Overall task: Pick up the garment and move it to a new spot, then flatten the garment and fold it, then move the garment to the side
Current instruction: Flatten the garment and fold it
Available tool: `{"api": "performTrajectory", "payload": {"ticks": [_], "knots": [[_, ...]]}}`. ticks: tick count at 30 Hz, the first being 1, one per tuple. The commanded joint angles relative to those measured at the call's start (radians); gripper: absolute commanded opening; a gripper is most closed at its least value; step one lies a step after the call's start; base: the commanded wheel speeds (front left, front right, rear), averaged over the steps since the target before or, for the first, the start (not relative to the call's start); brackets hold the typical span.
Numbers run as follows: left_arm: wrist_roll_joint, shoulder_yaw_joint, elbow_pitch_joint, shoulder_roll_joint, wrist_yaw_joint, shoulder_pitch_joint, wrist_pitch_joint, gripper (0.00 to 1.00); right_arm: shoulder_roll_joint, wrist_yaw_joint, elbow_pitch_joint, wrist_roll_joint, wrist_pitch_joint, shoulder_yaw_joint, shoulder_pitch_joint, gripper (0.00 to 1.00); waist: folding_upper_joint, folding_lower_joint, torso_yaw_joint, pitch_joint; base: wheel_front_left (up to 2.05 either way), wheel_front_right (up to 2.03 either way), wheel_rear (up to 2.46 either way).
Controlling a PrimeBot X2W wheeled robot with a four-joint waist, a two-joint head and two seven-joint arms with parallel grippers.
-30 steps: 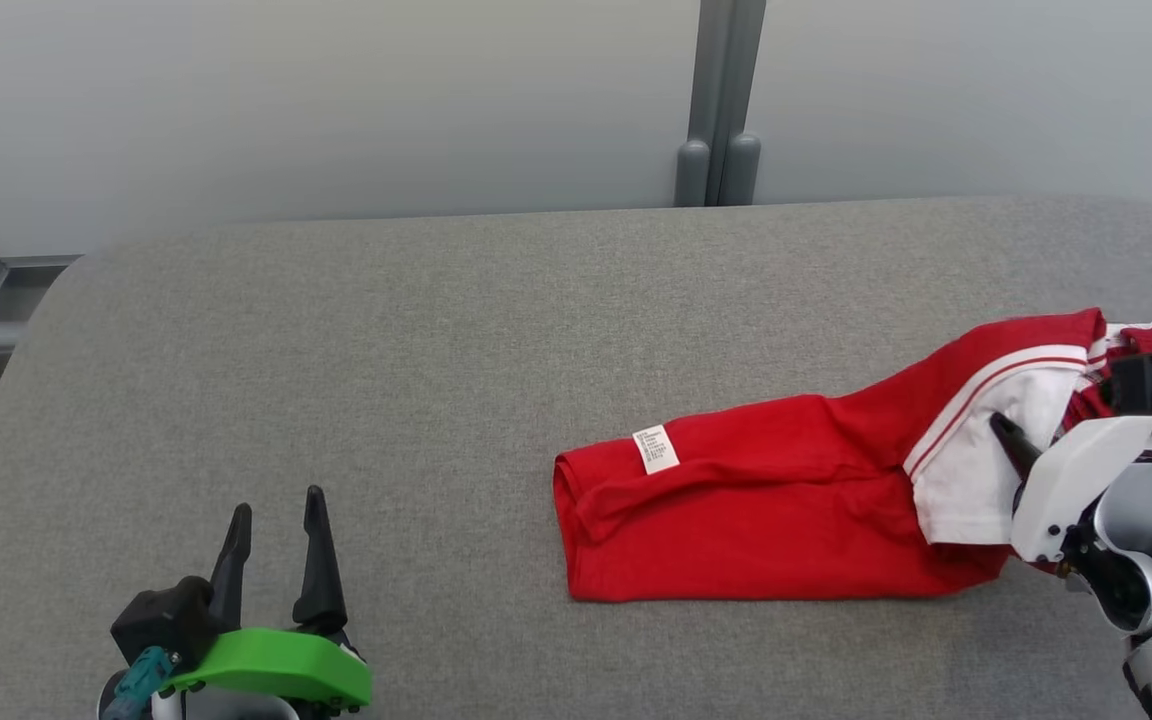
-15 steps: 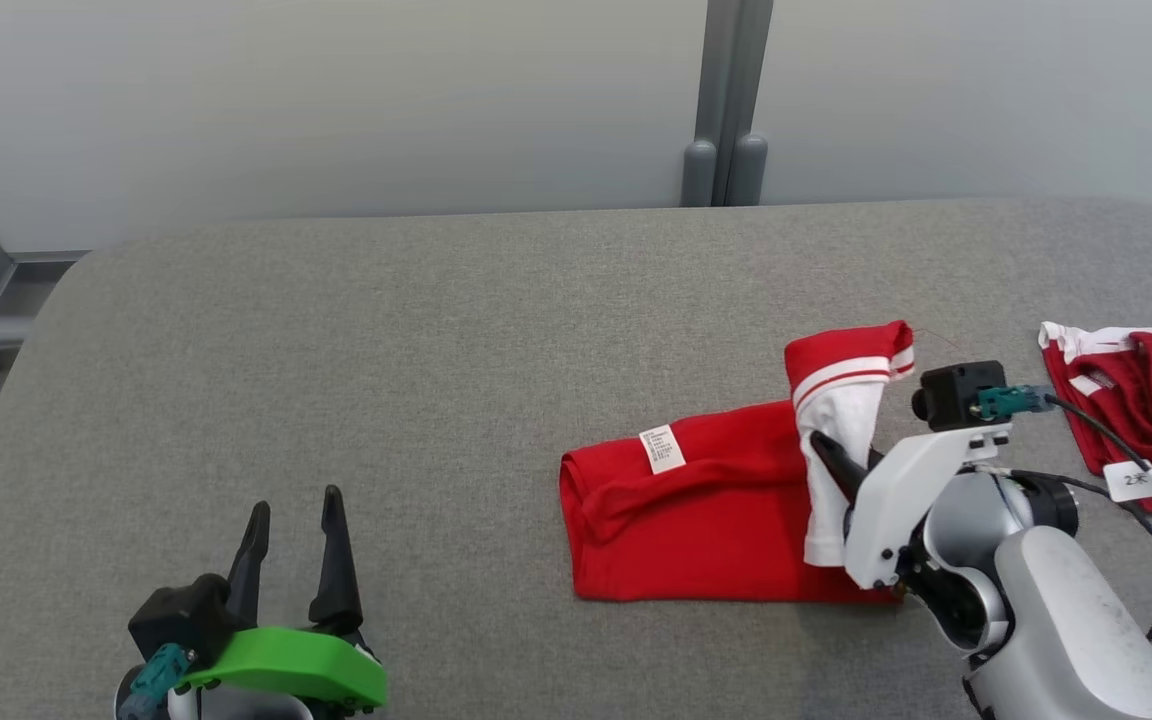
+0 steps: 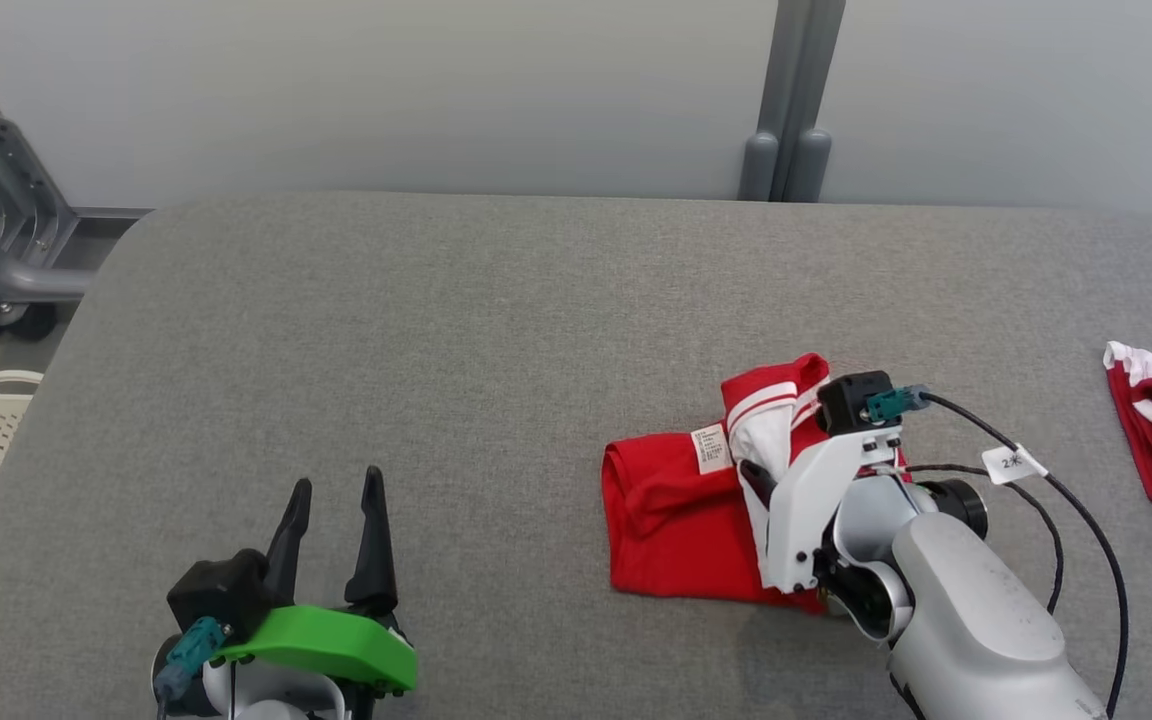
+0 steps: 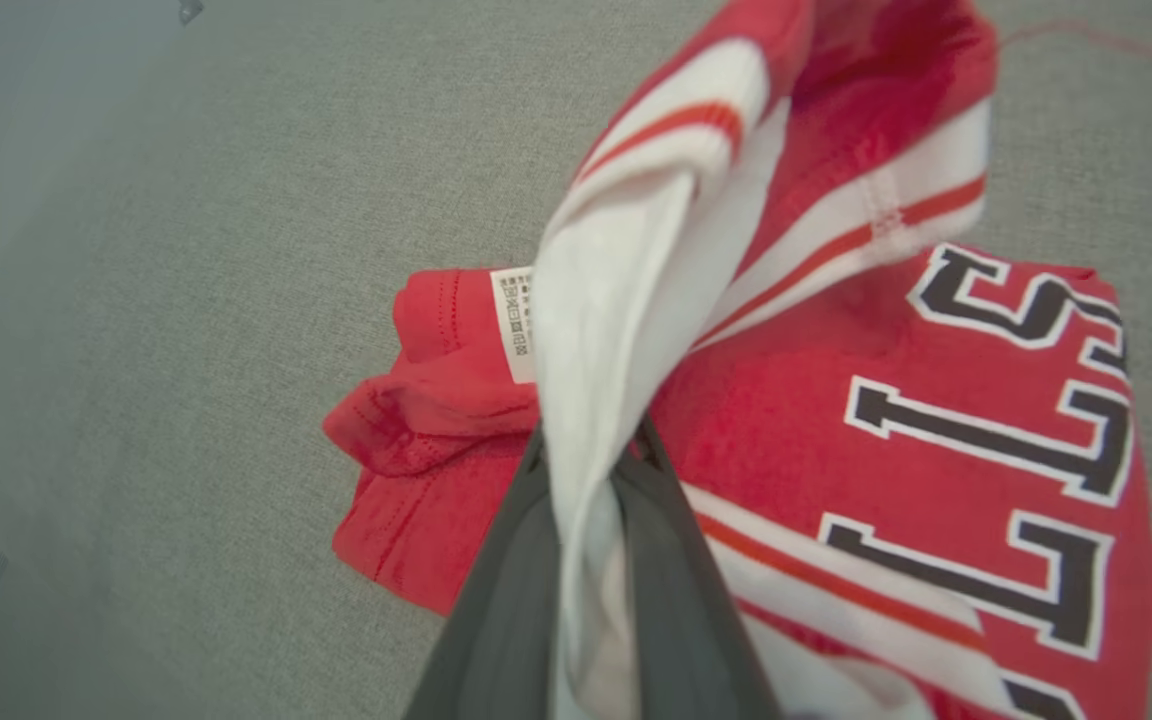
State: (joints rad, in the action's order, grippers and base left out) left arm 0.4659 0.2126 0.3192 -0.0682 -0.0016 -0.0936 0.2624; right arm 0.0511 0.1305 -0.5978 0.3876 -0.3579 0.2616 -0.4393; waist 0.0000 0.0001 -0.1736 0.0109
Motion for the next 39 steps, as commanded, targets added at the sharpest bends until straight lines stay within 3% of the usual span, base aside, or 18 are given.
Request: {"api": "performTrajectory", "payload": {"ticks": [1, 6, 7, 8, 9, 20, 26, 39], "knots": [[0.003, 0.003, 0.002, 0.005, -0.006, -0.015, 0.003, 1.00, 0.001, 0.000, -0.017, 0.021, 0.013, 0.017, -0.014, 0.00, 0.0000, -0.0001, -0.018, -0.003, 0.00, 0.00, 0.00], [0.005, 0.006, 0.010, 0.007, -0.008, -0.023, 0.003, 1.00, 0.002, 0.000, -0.119, 0.060, 0.058, 0.070, -0.058, 0.00, 0.0000, -0.0001, -0.036, -0.005, 0.00, 0.00, 0.00], [0.005, 0.006, 0.012, 0.008, -0.008, -0.023, 0.003, 1.00, 0.001, 0.000, -0.138, 0.069, 0.067, 0.078, -0.066, 0.11, 0.0000, -0.0001, -0.038, -0.005, 0.00, 0.00, 0.00], [0.005, 0.007, 0.013, 0.009, -0.008, -0.023, 0.003, 1.00, 0.001, 0.000, -0.156, 0.076, 0.077, 0.086, -0.075, 0.36, 0.0000, -0.0001, -0.040, -0.005, 0.00, 0.00, 0.00], [0.004, 0.007, 0.015, 0.009, -0.009, -0.025, 0.003, 1.00, 0.002, 0.000, -0.168, 0.091, 0.088, 0.097, -0.085, 1.00, 0.0000, -0.0001, -0.042, -0.005, 0.00, 0.00, 0.00], [-0.007, -0.008, 0.008, 0.013, -0.005, -0.006, 0.003, 1.00, 0.002, 0.000, -0.194, 0.224, 0.177, 0.183, -0.141, 1.00, 0.0000, -0.0001, -0.011, 0.002, 0.00, 0.00, 0.00], [-0.012, -0.012, -0.002, 0.014, -0.002, 0.007, 0.003, 1.00, 0.004, 0.000, -0.155, 0.215, 0.234, 0.144, -0.148, 1.00, 0.0000, -0.0001, 0.023, 0.005, 0.00, 0.00, 0.00], [-0.016, 0.013, -0.014, 0.015, -0.004, 0.021, 0.003, 1.00, 0.084, 0.000, 0.054, 0.128, 0.368, -0.032, -0.032, 1.00, 0.0000, -0.0001, 0.062, 0.010, 0.00, 0.00, 0.00]]}}
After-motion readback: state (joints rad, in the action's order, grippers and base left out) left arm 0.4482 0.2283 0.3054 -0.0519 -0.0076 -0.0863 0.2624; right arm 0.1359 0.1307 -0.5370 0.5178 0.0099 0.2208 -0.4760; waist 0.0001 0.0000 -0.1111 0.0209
